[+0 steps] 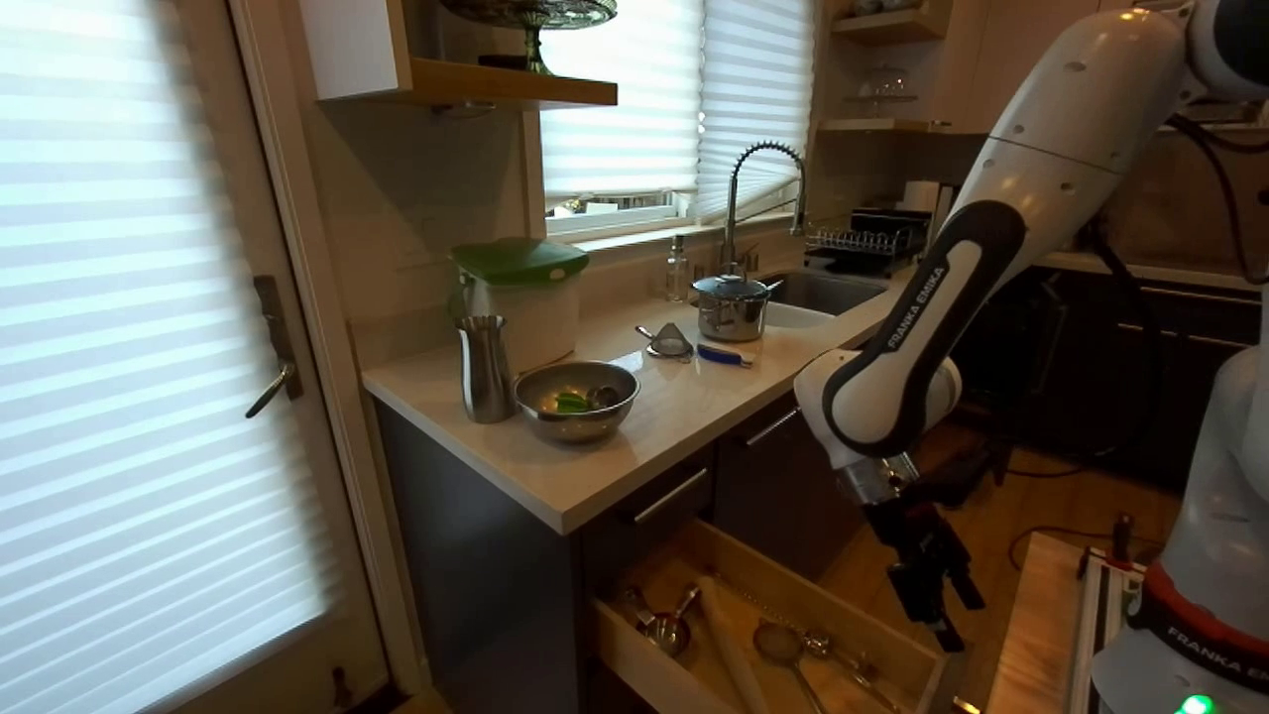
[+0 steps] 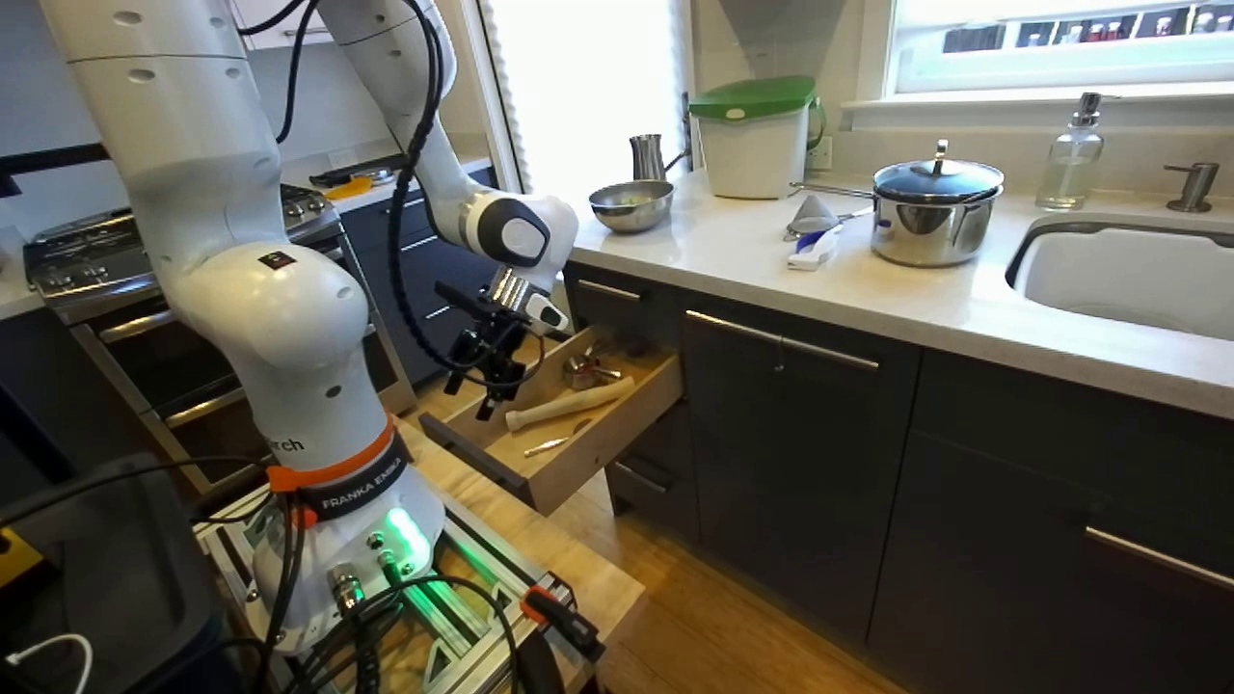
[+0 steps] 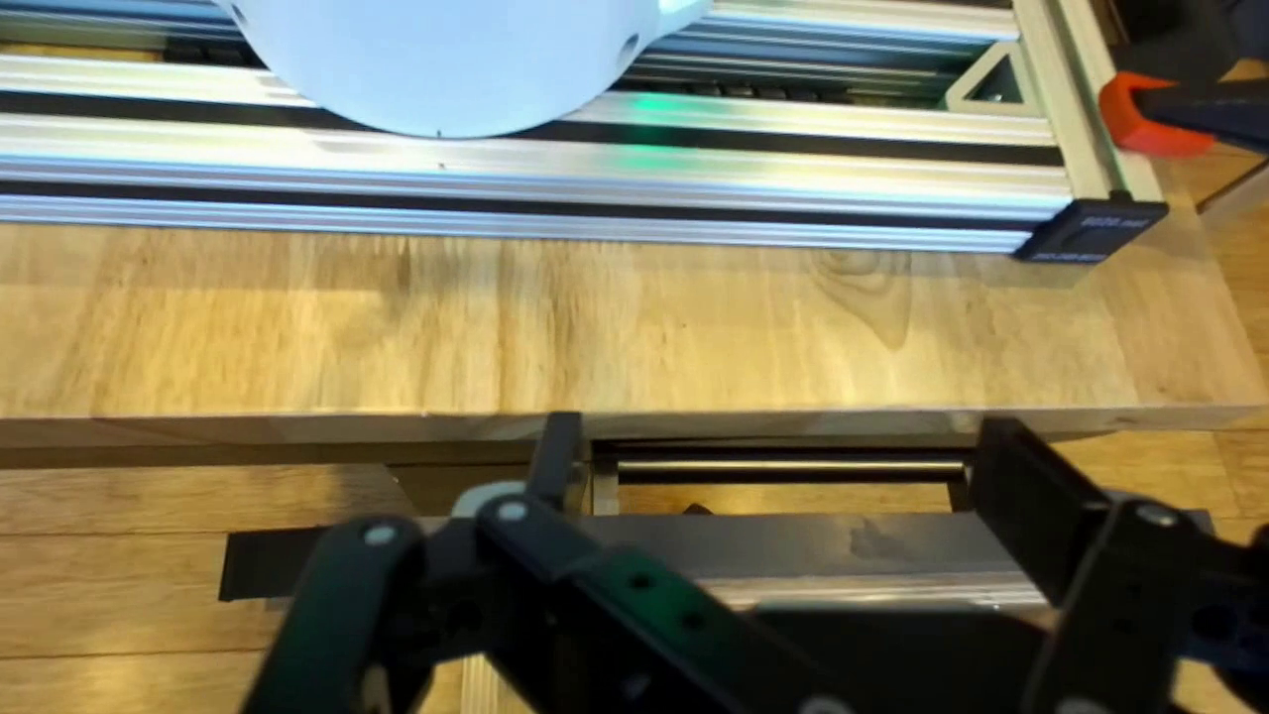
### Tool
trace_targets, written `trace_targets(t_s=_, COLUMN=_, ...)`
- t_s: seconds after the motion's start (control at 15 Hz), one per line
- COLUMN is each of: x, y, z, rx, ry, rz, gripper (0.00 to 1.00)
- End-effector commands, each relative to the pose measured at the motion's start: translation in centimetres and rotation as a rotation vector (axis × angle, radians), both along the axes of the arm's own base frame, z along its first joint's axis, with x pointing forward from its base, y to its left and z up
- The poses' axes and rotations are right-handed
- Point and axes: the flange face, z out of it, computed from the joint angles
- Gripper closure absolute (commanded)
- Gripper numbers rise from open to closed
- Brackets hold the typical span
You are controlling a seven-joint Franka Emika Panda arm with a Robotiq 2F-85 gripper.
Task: Close the drawer fully
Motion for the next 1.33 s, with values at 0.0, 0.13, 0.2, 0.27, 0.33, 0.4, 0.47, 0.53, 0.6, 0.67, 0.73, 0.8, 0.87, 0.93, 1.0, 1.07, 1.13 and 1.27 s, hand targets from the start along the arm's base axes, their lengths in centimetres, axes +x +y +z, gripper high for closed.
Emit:
trace_targets(t_s=0.0, x=0.1, y=0.0, z=-0.1, rx=-0.001, ry=0.004, rz=0.0, gripper=0.0)
trace_targets(t_s=0.13, x=0.5, y=-0.2, z=0.2, rx=0.001, ry=-0.008, rz=-0.007, gripper=0.0)
trace_targets(t_s=0.2, x=0.3, y=0.6, z=-0.3, rx=-0.014, ry=-0.032, rz=0.006, gripper=0.0)
trace_targets(t_s=0.27, x=0.2, y=1.1, z=-0.9, rx=-0.032, ry=-0.054, rz=0.018, gripper=0.0)
trace_targets(t_s=0.33, x=0.0, y=1.7, z=-1.4, rx=-0.039, ry=-0.072, rz=0.041, gripper=0.0)
trace_targets(t_s=0.4, x=-0.1, y=2.2, z=-2.0, rx=-0.037, ry=-0.083, rz=0.064, gripper=0.0)
trace_targets(t_s=0.47, x=0.0, y=2.7, z=-2.7, rx=-0.04, ry=-0.084, rz=0.087, gripper=0.0)
trace_targets(t_s=0.53, x=-0.3, y=3.0, z=-3.1, rx=-0.036, ry=-0.082, rz=0.105, gripper=0.0)
trace_targets(t_s=0.6, x=-0.9, y=3.4, z=-3.7, rx=-0.041, ry=-0.061, rz=0.119, gripper=0.0)
trace_targets(t_s=0.67, x=-1.3, y=3.7, z=-4.1, rx=-0.048, ry=-0.05, rz=0.136, gripper=0.0)
trace_targets(t_s=0.73, x=-1.7, y=3.9, z=-4.8, rx=-0.045, ry=-0.04, rz=0.156, gripper=0.0)
trace_targets(t_s=0.8, x=-2.0, y=3.9, z=-5.2, rx=-0.046, ry=-0.032, rz=0.174, gripper=0.0)
trace_targets(t_s=0.87, x=-2.2, y=3.9, z=-5.9, rx=-0.042, ry=-0.034, rz=0.187, gripper=0.0)
trace_targets(t_s=0.93, x=-2.3, y=4.0, z=-6.4, rx=-0.046, ry=-0.039, rz=0.194, gripper=0.0)
trace_targets(t_s=1.0, x=-2.6, y=3.6, z=-7.3, rx=-0.044, ry=-0.036, rz=0.195, gripper=0.0)
trace_targets(t_s=1.07, x=-2.7, y=3.4, z=-8.0, rx=-0.044, ry=-0.037, rz=0.196, gripper=0.0)
trace_targets(t_s=1.13, x=-2.8, y=3.3, z=-8.6, rx=-0.041, ry=-0.029, rz=0.193, gripper=0.0)
trace_targets(t_s=1.27, x=-2.7, y=3.5, z=-7.7, rx=-0.038, ry=-0.03, rz=0.187, gripper=0.0)
